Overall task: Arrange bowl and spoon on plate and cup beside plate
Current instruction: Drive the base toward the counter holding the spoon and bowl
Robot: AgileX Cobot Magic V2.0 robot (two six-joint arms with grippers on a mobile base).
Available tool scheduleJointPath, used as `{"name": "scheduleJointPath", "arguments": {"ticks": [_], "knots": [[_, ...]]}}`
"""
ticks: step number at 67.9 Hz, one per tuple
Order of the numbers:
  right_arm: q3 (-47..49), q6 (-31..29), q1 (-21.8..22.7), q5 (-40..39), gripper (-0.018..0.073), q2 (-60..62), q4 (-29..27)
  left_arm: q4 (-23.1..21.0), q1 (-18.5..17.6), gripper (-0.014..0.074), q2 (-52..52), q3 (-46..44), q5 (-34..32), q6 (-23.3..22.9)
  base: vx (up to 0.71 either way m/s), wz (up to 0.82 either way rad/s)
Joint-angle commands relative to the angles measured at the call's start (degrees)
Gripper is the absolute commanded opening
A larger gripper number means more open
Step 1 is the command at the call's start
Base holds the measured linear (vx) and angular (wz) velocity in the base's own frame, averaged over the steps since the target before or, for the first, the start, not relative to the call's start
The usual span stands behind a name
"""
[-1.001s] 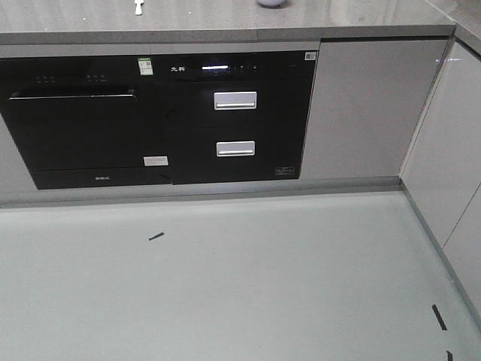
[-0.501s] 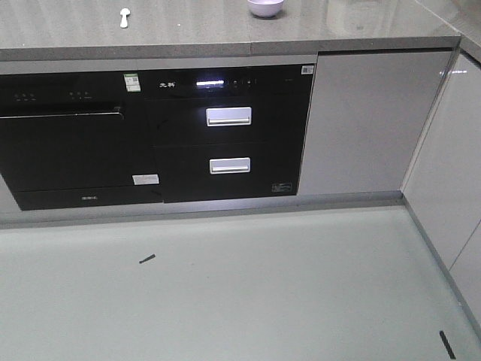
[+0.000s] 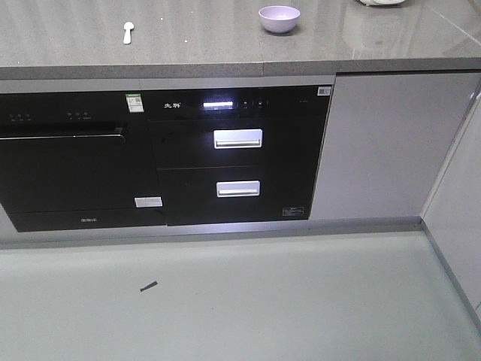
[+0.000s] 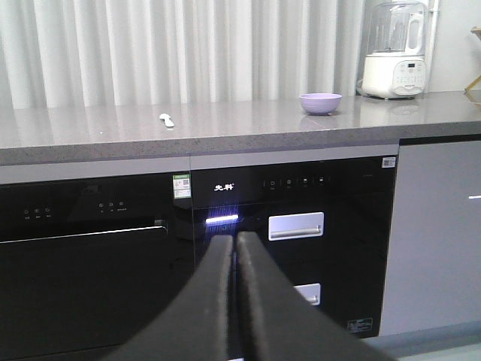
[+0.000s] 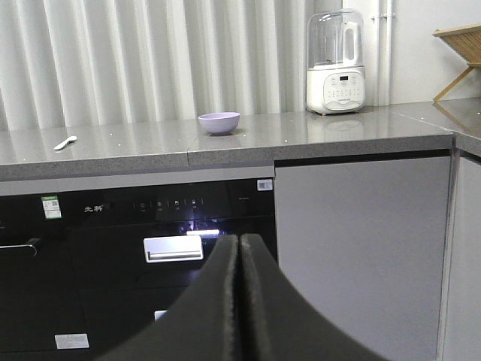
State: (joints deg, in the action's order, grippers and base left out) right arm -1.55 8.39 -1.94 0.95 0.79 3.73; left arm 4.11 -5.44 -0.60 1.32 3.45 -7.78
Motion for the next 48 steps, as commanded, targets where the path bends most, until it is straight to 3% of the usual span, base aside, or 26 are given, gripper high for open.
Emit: {"name": "scheduleJointPath", "arguments": {"ticks": [1, 48], "knots": [[-0.62, -0.23, 0.34, -4.09, -0.0010, 0.34, 0.32, -0.48, 0.21, -0.0006, -0.85, -1.03, -3.99, -0.33, 0.25, 0.03], [-0.62, -0.23, 0.34, -4.20, -0.0010, 0.34, 0.32, -0.48, 0.21, -0.0006, -0.85, -1.03, -3.99, -0.33, 0.25, 0.04]]}}
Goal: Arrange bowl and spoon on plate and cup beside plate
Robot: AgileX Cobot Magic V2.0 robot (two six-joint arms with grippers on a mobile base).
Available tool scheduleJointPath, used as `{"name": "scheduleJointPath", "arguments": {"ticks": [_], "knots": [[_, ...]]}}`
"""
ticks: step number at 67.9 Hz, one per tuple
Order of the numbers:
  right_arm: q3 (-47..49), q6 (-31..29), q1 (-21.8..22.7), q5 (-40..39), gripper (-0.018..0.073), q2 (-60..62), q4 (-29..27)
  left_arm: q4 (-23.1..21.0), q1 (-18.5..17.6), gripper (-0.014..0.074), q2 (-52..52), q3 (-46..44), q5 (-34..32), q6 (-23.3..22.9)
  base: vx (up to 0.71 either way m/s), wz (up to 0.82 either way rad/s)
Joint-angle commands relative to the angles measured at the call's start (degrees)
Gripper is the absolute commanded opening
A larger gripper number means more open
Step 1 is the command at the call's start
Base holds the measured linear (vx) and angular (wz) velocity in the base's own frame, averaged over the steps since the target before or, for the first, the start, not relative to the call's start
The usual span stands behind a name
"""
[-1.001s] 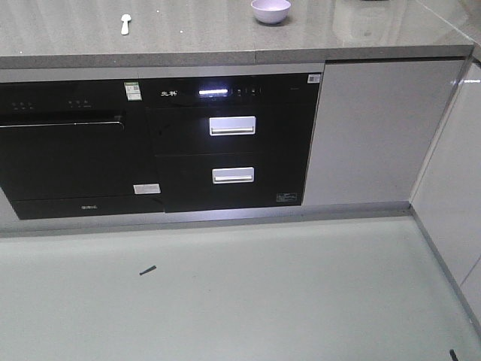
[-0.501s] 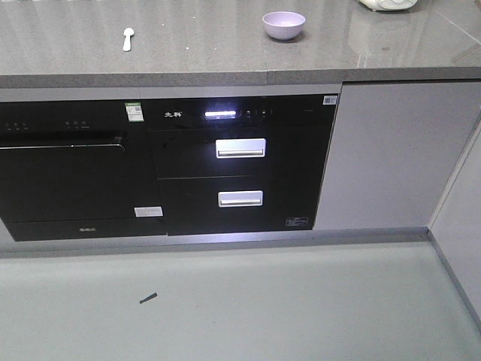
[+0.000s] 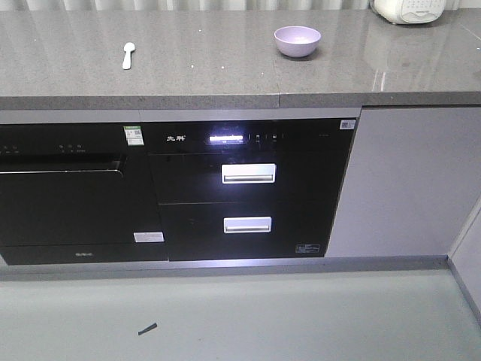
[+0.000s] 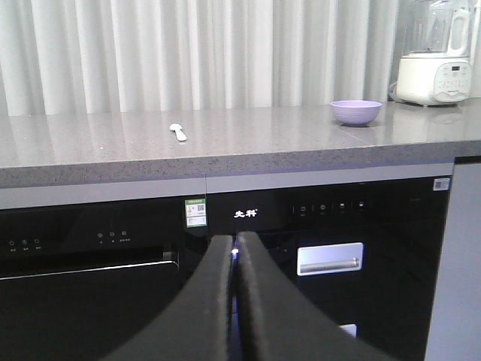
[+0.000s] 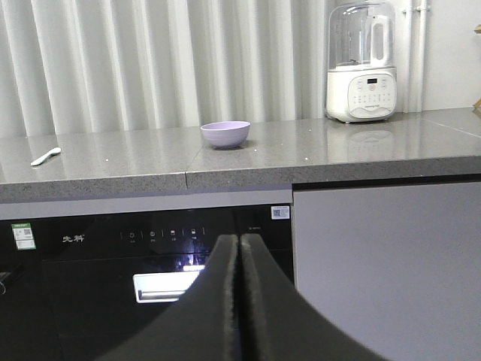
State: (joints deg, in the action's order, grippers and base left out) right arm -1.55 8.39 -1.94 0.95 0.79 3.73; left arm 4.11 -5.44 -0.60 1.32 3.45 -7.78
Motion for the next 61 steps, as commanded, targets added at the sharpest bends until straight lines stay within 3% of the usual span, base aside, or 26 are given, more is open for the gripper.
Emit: {"name": "scheduleJointPath", "arguments": {"ticks": [1, 61], "knots": [[-0.62, -0.23, 0.34, -4.20, -0.0010, 0.34, 0.32, -0.48, 0.21, -0.0006, -0.85, -1.03, -3.99, -0.33, 0.23, 0.04], [-0.62, -0.23, 0.34, -4.14, -0.0010, 0.34, 0.32, -0.48, 0.21, -0.0006, -0.85, -1.03, -3.99, -0.33, 0.21, 0.03]]}}
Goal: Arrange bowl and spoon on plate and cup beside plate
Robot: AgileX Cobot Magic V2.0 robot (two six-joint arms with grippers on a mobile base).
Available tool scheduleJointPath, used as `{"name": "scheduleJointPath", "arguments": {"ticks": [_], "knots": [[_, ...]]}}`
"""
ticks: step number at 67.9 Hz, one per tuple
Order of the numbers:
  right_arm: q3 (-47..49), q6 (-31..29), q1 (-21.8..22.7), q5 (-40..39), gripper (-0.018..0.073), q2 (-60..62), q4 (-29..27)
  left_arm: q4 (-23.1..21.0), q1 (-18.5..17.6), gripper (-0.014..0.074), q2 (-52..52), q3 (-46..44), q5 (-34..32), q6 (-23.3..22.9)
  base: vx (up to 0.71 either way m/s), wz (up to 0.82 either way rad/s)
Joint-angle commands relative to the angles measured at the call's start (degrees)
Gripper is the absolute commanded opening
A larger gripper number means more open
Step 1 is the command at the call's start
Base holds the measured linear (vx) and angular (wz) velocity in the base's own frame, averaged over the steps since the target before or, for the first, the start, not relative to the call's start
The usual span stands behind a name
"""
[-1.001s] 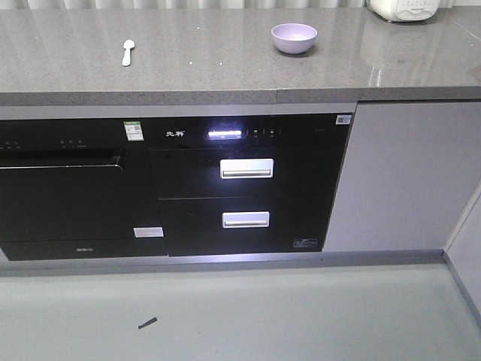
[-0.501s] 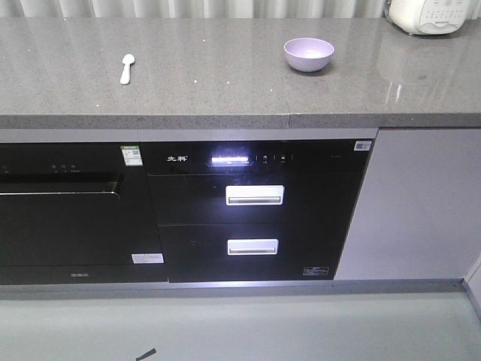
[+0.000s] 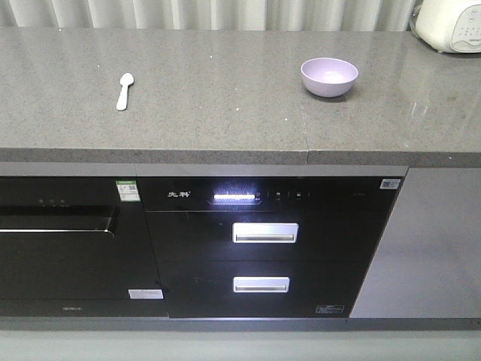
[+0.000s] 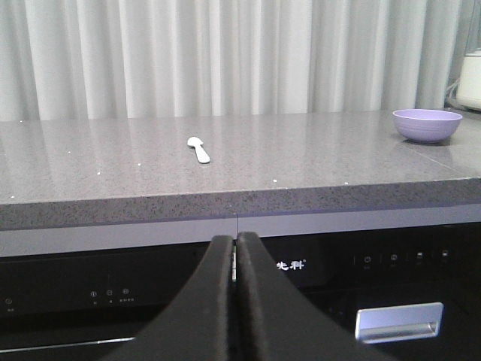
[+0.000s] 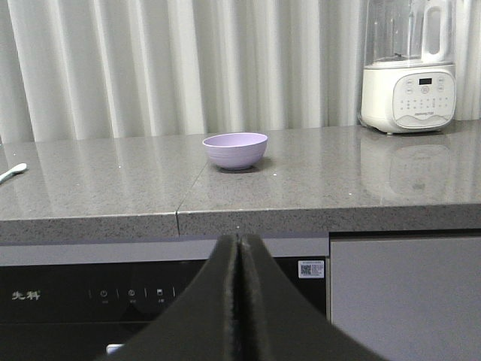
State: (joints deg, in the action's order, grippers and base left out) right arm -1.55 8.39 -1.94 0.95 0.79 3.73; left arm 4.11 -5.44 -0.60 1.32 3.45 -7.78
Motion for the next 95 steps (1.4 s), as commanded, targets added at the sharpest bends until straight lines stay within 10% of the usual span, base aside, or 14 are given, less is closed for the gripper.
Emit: {"name": "scheduleJointPath", "arguments": {"ticks": [1, 95], "knots": [[-0.62, -0.23, 0.34, -4.14, -0.0010, 0.34, 0.32, -0.48, 0.21, -0.0006, -0.85, -1.03, -3.99, -0.33, 0.19, 0.00], [-0.62, -0.23, 0.34, -4.14, -0.0010, 0.34, 0.32, -0.48, 0.21, -0.0006, -0.85, -1.03, -3.99, -0.33, 0.14, -0.01]]}}
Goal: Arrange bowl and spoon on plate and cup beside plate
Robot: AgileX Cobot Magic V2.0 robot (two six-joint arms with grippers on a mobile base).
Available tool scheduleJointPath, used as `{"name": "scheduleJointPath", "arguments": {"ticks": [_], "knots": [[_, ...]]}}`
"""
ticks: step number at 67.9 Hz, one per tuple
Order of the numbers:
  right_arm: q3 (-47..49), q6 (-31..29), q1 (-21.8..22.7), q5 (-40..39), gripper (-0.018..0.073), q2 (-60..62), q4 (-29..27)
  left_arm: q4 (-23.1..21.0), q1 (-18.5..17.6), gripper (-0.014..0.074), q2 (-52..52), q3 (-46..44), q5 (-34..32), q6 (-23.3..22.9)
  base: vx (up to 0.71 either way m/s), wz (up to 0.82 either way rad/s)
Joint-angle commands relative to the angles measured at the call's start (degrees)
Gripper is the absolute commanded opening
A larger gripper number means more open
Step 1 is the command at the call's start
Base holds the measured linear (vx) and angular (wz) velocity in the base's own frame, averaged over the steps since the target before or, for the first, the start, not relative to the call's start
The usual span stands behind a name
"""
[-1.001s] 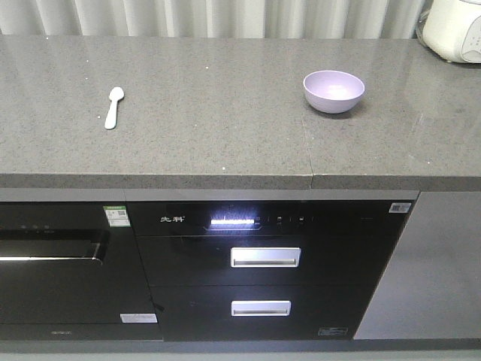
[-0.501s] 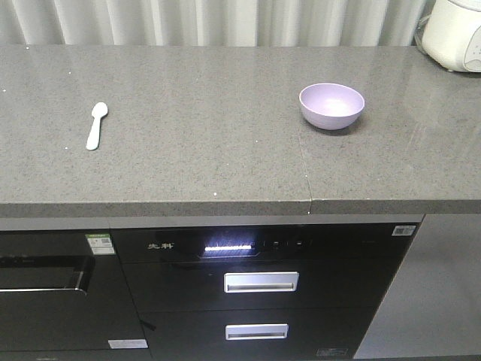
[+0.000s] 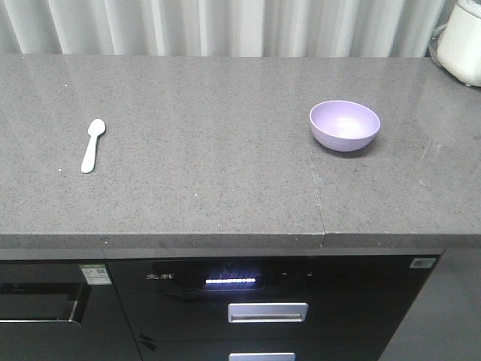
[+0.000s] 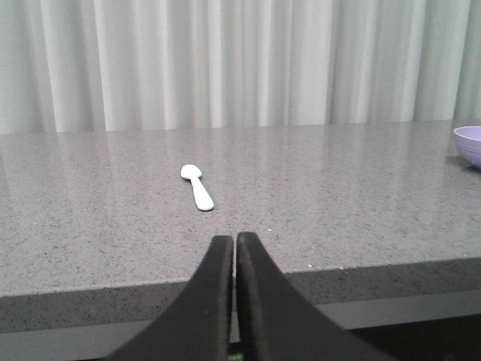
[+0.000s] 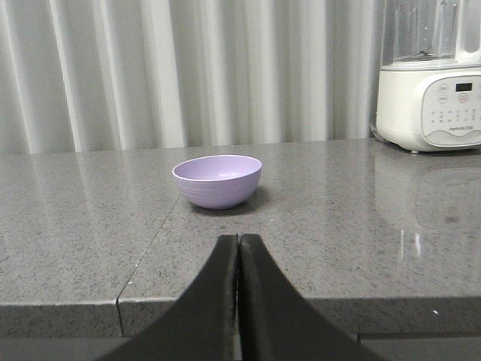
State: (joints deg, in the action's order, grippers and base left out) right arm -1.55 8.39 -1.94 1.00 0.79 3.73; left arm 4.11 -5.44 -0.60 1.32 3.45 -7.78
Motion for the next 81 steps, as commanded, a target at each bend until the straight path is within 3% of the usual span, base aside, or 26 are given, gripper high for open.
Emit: {"name": "scheduleJointPath", "arguments": {"ticks": [1, 81], "knots": [[-0.62, -0.23, 0.34, -4.19, -0.0010, 0.34, 0.32, -0.48, 0.21, -0.0006, -0.85, -1.03, -3.99, -0.33, 0.13, 0.07], [-0.62, -0.23, 0.34, -4.19, -0.0010, 0.34, 0.32, -0.48, 0.21, -0.0006, -0.85, -1.03, -3.99, -0.33, 0.10, 0.05]]}}
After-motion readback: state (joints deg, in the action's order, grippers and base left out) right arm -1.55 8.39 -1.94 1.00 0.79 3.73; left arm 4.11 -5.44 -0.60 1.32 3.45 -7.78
